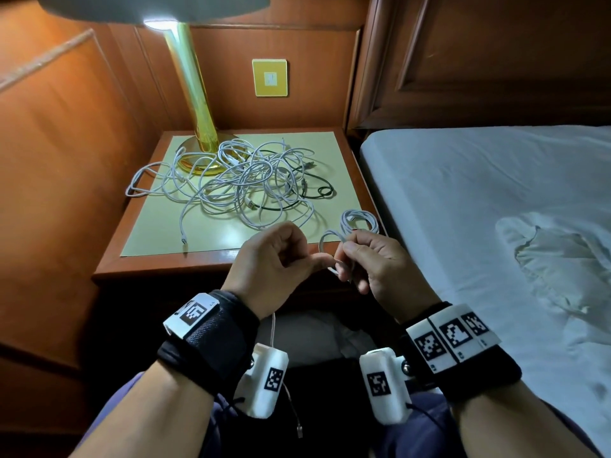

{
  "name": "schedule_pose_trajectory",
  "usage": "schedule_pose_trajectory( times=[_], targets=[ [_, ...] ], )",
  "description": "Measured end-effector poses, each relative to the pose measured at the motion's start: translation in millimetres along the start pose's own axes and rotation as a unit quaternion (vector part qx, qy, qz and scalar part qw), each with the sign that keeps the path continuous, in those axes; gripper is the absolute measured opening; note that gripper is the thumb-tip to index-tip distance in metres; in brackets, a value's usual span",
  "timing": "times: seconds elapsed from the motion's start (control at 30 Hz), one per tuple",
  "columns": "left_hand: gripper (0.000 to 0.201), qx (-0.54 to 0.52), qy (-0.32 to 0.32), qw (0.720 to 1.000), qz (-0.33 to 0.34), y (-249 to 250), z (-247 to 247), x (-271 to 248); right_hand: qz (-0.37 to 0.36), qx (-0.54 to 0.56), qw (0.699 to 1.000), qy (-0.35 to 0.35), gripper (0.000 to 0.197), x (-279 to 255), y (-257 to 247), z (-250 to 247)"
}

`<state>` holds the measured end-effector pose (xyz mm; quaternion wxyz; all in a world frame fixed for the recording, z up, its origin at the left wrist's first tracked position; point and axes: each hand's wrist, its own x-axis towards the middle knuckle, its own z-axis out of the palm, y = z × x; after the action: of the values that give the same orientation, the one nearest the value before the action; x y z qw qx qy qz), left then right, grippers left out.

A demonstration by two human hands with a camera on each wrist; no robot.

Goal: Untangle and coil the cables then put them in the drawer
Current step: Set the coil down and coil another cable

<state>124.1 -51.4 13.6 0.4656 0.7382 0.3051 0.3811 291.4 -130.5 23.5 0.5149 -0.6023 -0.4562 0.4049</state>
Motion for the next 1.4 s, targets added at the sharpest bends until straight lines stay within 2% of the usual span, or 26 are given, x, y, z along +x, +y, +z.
schedule_pose_trajectory(
  times=[0.1,0.2,0.33,0.47,0.6,0.73,0.8,0.87,0.97,1.07,1.17,1.23,1.27,1.33,1.4],
  targets=[
    [0.026,0.015,-0.027,0.999,-0.008,-1.0,-3.0,0.7,0.036,0.033,0.999,0.012,0.034,2.1,-1.3,-2.7],
    [0.01,0.005,0.001,1.0,-0.003,-0.8,-6.8,4.1,0.074,0.046,0.996,0.0,0.032,3.1,-3.6,-4.2],
    [0.022,0.03,0.055,0.998,-0.03,-8.1,-2.5,6.9,0.089,0.068,0.993,-0.043,0.033,-0.6,-6.0,-1.4],
    [0.018,0.022,0.01,0.998,-0.051,-4.4,4.4,6.0,0.092,0.123,0.987,-0.046,0.036,-1.4,-7.9,0.5],
    [0.033,0.018,0.007,0.999,-0.044,-2.6,8.4,5.0,0.115,0.116,0.986,-0.039,0.038,-2.1,-11.5,0.7],
    [0.022,0.021,0.031,0.998,-0.056,-5.0,10.4,6.8,0.145,0.1,0.983,-0.055,0.036,-2.0,-11.1,0.2],
    [0.021,0.028,0.026,0.998,-0.054,-3.3,10.4,6.2,0.138,0.094,0.984,-0.063,0.038,-2.3,-9.7,0.5],
    [0.024,0.008,0.016,0.998,-0.063,-2.8,10.7,6.0,0.118,0.112,0.986,-0.045,0.041,-1.5,-10.5,-0.6],
    [0.014,-0.019,0.026,0.996,-0.089,-3.6,4.3,7.7,0.091,0.199,0.975,0.038,0.037,3.4,-12.5,-10.3],
    [0.012,0.089,0.059,0.99,-0.09,-8.9,-13.2,10.4,0.066,0.29,0.945,0.133,0.037,9.8,-11.4,-30.3],
    [0.016,0.178,0.121,0.971,-0.106,-14.2,-28.5,11.7,0.051,0.321,0.928,0.181,0.038,12.5,-8.0,-44.7],
    [0.02,0.204,0.134,0.965,-0.101,-14.6,-28.9,10.9,0.014,0.28,0.942,0.186,0.04,12.1,-6.2,-44.1],
    [0.021,0.227,0.117,0.963,-0.092,-13.3,-26.2,9.3,-0.02,0.229,0.955,0.188,0.042,11.0,-5.4,-41.0],
    [0.019,0.265,0.055,0.961,-0.061,-9.4,-15.8,4.9,-0.105,0.052,0.976,0.183,0.041,6.7,-4.4,-32.3],
    [0.014,0.261,-0.005,0.965,-0.026,-3.2,-4.4,0.4,-0.161,-0.126,0.966,0.161,0.035,2.6,-1.6,-24.2]
  ],
)
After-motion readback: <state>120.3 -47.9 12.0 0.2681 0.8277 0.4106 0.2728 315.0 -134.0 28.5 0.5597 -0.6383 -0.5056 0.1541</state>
